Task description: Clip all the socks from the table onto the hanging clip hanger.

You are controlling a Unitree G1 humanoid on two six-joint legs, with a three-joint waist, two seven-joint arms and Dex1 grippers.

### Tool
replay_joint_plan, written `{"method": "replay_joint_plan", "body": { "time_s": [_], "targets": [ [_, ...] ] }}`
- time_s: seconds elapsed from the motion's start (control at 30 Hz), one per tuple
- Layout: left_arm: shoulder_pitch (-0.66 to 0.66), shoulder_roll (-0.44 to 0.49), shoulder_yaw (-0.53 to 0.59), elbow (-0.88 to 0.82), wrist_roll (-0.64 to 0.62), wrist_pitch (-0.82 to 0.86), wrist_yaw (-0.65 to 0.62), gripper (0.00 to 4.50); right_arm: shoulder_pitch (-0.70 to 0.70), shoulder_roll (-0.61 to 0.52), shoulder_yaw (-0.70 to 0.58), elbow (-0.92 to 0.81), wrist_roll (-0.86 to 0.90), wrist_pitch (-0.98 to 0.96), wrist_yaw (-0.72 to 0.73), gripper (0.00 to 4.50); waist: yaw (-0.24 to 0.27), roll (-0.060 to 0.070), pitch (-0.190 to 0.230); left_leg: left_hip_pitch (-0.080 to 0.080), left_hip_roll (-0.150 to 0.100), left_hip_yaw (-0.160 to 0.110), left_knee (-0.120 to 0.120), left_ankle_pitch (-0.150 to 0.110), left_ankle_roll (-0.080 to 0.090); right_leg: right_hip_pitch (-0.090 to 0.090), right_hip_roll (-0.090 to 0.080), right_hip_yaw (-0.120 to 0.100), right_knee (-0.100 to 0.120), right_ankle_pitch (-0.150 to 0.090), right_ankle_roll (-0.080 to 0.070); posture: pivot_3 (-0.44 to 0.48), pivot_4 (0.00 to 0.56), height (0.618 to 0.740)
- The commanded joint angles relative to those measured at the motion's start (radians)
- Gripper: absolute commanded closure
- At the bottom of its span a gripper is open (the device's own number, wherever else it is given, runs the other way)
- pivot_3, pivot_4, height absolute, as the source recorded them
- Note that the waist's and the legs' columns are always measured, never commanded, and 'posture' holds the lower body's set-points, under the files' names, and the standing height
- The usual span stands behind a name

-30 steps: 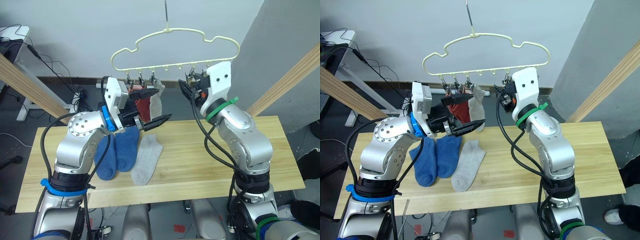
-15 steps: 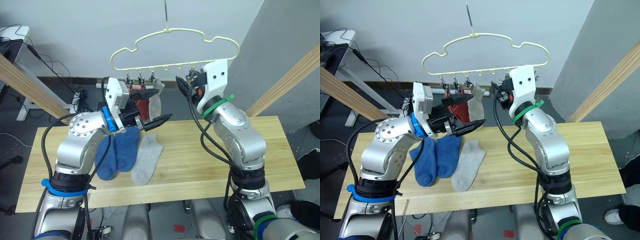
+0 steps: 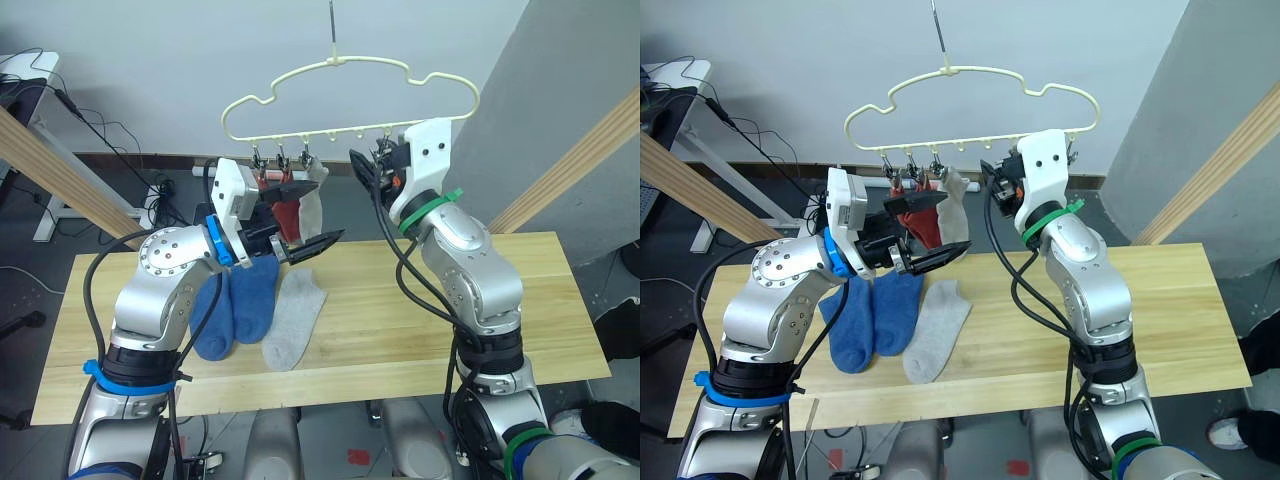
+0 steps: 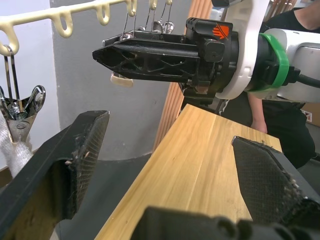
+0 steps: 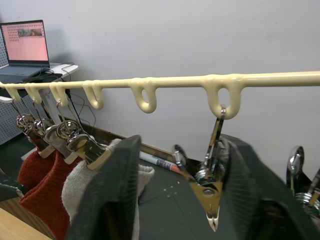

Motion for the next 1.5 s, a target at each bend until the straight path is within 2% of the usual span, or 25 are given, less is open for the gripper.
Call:
{"method": "replay_joint_plan", "body": {
  "time_s": [0.03,0.17,0.3,0.43,0.53,0.57,0.63,0.7,0.77,0.87,1.0,1.07,1.23,1.47,1.5],
  "targets": [
    [0.017,-0.009,-0.009,-0.049,0.004,-0.004,0.014,0.04,-0.021,0.004,-0.013,-0.034,0.012,-0.027,-0.008,3.71,0.000,0.000,0.000,0.000,0.000,0.000,0.000,0.000,0.000,0.000,0.000,0.000,0.000,0.000,0.000,-0.077,0.309,0.740],
    [0.035,-0.014,-0.010,-0.059,0.009,0.005,0.037,0.04,-0.021,0.007,-0.012,-0.037,0.018,-0.030,-0.006,4.48,0.000,0.000,0.000,0.000,0.000,0.000,0.000,0.000,0.000,0.000,0.000,0.000,0.000,0.000,0.000,-0.080,0.309,0.740],
    [0.062,-0.023,-0.011,-0.083,0.012,0.026,0.070,0.04,-0.019,0.008,-0.011,-0.039,0.017,-0.030,-0.006,4.49,0.000,0.000,0.000,0.000,0.000,0.000,0.000,0.000,0.000,0.000,0.000,0.000,0.000,0.000,0.000,-0.080,0.309,0.740],
    [0.173,-0.011,-0.044,-0.134,0.052,0.046,0.103,0.04,-0.017,0.009,-0.011,-0.040,0.019,-0.028,-0.006,4.49,-0.002,0.000,0.000,0.000,0.000,0.000,0.000,0.000,0.000,0.000,0.000,0.000,0.000,0.000,0.000,-0.080,0.309,0.740],
    [0.332,-0.013,-0.086,-0.134,0.153,0.062,0.193,0.02,-0.016,0.009,-0.010,-0.036,0.018,-0.030,-0.006,4.50,-0.006,0.000,-0.001,0.000,0.000,0.001,0.000,0.000,0.000,0.000,0.000,0.001,0.000,0.000,0.000,-0.080,0.309,0.740],
    [0.379,-0.019,-0.099,-0.131,0.191,0.022,0.214,0.02,-0.015,0.010,-0.010,-0.036,0.018,-0.030,-0.006,4.50,-0.008,0.000,-0.001,0.000,0.000,0.001,-0.001,0.000,0.000,0.000,0.000,0.001,0.000,0.000,0.000,-0.080,0.315,0.740],
    [0.426,-0.038,-0.111,-0.129,0.234,-0.037,0.244,0.02,-0.014,0.009,-0.009,-0.040,0.019,-0.026,-0.005,4.50,-0.006,0.001,0.000,0.000,0.000,0.001,-0.001,0.000,0.000,-0.001,0.000,0.001,0.001,0.000,0.000,-0.082,0.317,0.740],
    [0.455,-0.076,-0.116,-0.099,0.299,-0.050,0.335,0.02,-0.011,0.008,-0.008,-0.044,0.020,-0.020,-0.004,4.50,0.003,0.000,-0.001,-0.001,0.000,0.000,-0.001,0.000,0.000,-0.002,0.000,0.000,0.001,0.000,0.000,-0.085,0.321,0.740],
    [0.471,-0.109,-0.121,-0.069,0.344,-0.062,0.394,0.02,-0.008,0.007,-0.008,-0.047,0.021,-0.015,-0.003,4.50,0.005,0.000,-0.001,-0.001,0.000,0.001,0.000,0.000,0.000,-0.002,0.000,0.001,0.001,0.000,-0.001,-0.083,0.323,0.740],
    [0.483,-0.140,-0.154,-0.023,0.387,-0.091,0.417,0.02,-0.005,0.006,-0.006,-0.051,0.023,-0.009,-0.001,4.50,0.004,0.001,-0.001,-0.001,0.000,0.002,0.000,0.001,0.002,-0.002,0.000,0.003,0.000,0.001,0.000,-0.085,0.327,0.740],
    [0.470,-0.197,-0.159,0.070,0.407,-0.040,0.466,0.02,-0.006,0.009,-0.001,-0.048,0.023,-0.005,0.000,4.50,0.003,0.001,-0.001,-0.001,0.000,0.002,0.000,0.001,0.002,-0.002,0.000,0.002,0.001,0.001,0.000,-0.089,0.330,0.740],
    [0.460,-0.205,-0.177,0.107,0.413,-0.033,0.449,0.02,-0.006,0.011,0.000,-0.049,0.024,-0.003,0.000,4.50,0.002,0.001,-0.001,-0.001,0.000,0.002,0.000,0.001,0.002,-0.002,0.000,0.002,0.000,0.001,0.000,-0.090,0.331,0.740],
    [0.425,-0.236,-0.167,0.196,0.449,-0.006,0.511,0.02,-0.005,0.013,0.004,-0.052,0.024,0.004,-0.001,4.50,0.002,0.000,-0.001,0.000,0.000,0.002,0.000,0.001,0.002,-0.002,0.000,0.002,0.001,0.001,0.000,-0.100,0.332,0.740],
    [0.433,-0.240,-0.177,0.193,0.445,0.029,0.493,0.02,-0.005,0.015,0.006,-0.056,0.023,0.009,-0.003,4.50,0.000,0.001,-0.005,0.000,0.000,0.002,0.000,0.001,0.002,-0.002,0.000,0.002,0.001,0.001,0.000,-0.107,0.332,0.740],
    [0.432,-0.241,-0.175,0.191,0.441,0.041,0.492,0.21,-0.004,0.015,0.006,-0.058,0.022,0.011,-0.004,4.50,0.000,0.001,-0.005,0.000,0.000,0.002,0.000,0.001,0.002,-0.002,0.000,0.002,0.001,0.001,0.000,-0.110,0.332,0.740]
  ]
}}
